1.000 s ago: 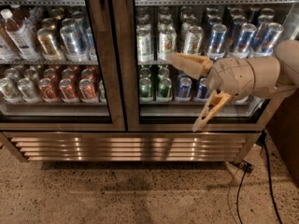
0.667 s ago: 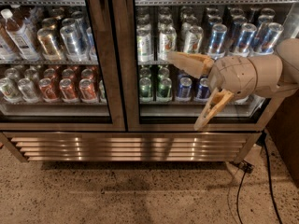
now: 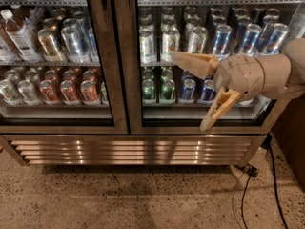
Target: Open left fridge door
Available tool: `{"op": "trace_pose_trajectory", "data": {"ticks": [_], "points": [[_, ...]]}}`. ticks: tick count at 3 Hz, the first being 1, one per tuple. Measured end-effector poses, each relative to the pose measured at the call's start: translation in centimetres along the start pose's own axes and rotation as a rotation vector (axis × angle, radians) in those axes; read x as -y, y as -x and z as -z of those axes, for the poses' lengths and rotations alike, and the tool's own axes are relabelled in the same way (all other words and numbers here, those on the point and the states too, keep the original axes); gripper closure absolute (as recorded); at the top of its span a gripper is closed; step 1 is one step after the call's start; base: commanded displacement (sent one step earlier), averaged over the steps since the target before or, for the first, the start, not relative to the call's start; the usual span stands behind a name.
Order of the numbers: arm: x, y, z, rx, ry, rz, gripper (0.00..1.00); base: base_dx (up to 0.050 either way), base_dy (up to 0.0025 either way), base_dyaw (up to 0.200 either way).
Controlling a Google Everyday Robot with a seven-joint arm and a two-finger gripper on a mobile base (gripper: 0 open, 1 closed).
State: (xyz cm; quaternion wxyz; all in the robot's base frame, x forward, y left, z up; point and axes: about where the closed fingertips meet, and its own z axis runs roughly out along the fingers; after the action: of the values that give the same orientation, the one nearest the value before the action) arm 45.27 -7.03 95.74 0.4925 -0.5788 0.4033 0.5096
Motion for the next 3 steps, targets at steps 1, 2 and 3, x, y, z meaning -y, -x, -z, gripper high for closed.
{"op": "trace_pose_trajectory", "data": {"ticks": [1, 2, 3], "points": [[-0.22, 3.26, -0.66, 0.042, 0.015, 0.063, 0.0, 0.0, 0.0, 0.0], [-0.22, 3.26, -0.66, 0.041, 0.015, 0.063, 0.0, 0.0, 0.0, 0.0], [-0.23, 3.35, -1.1, -0.041, -0.009, 0.072, 0.0, 0.0, 0.0, 0.0]]}}
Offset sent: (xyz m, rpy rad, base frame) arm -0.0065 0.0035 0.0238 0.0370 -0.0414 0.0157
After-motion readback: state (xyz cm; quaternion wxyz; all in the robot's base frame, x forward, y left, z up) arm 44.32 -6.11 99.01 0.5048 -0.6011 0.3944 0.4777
